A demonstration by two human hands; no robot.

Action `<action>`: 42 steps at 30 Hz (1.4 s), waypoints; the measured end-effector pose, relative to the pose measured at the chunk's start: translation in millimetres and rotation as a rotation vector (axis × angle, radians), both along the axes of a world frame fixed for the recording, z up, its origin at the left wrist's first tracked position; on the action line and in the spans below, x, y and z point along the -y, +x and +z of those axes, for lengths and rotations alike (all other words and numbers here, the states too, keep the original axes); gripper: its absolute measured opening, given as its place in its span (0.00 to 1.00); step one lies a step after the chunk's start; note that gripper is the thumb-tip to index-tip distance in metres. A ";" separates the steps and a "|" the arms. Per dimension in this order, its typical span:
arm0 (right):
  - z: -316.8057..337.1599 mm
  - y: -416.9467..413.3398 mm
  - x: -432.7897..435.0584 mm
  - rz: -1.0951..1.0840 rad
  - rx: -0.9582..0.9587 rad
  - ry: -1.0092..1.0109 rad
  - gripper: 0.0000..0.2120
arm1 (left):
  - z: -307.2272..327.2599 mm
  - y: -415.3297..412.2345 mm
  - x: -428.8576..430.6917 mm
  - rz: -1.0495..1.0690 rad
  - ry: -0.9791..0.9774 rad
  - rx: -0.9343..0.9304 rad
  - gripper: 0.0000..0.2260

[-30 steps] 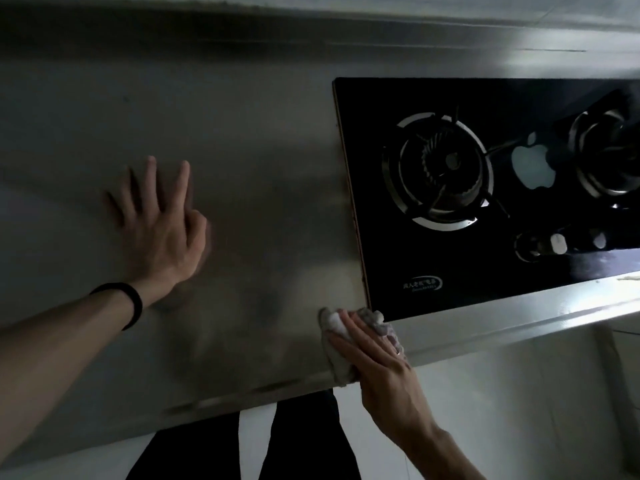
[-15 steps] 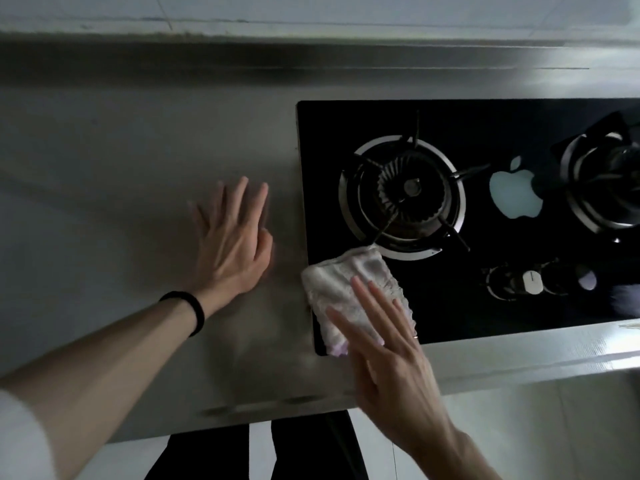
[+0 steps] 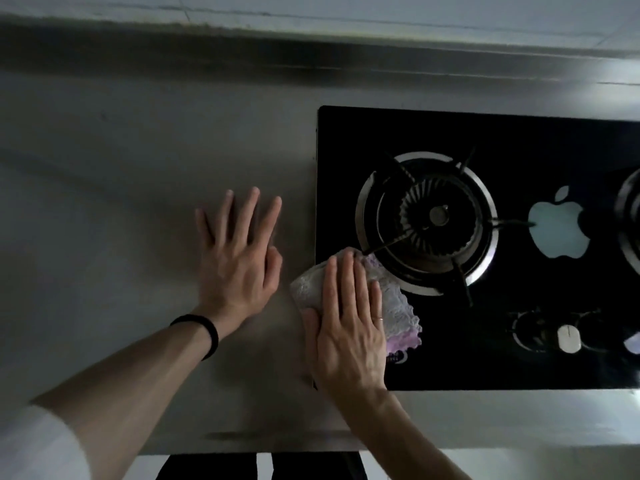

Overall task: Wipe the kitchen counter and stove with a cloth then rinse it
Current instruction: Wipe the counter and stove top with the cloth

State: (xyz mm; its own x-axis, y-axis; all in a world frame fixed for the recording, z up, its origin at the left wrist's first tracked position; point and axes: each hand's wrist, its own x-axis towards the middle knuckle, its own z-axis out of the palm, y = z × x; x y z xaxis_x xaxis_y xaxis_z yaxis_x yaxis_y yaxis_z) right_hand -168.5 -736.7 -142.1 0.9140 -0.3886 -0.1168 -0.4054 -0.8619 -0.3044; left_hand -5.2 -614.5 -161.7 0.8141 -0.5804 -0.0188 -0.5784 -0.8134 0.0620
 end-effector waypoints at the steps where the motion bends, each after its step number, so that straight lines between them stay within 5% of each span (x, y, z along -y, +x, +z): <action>1: -0.9 6.0 5.3 0.030 0.009 -0.009 0.34 | 0.0 -0.1 0.1 -0.001 -0.004 0.001 0.32; 16: 0.3 183.7 41.8 -0.198 0.029 -0.027 0.34 | 5.4 0.4 2.5 0.016 -0.033 -0.036 0.31; 28: 5.1 -29.8 -19.9 -0.048 -0.023 -0.037 0.31 | -0.1 0.7 0.1 0.017 -0.042 -0.004 0.32; 37: 23.2 -106.1 89.6 -0.476 -0.164 -0.058 0.35 | -2.3 1.2 -0.6 0.020 -0.053 0.010 0.32; 42: 18.4 -78.9 65.3 -0.681 -0.182 -0.023 0.34 | 2.7 0.5 0.9 0.021 -0.064 -0.036 0.31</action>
State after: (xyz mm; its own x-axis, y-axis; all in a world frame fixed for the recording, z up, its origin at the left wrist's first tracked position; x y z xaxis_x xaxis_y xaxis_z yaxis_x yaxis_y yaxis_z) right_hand -247.4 -802.0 -123.7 0.4330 -0.8717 -0.2297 -0.8999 -0.4033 -0.1658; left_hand -4.7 -615.4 -159.0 0.8258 -0.5639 -0.0118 -0.5575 -0.8193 0.1342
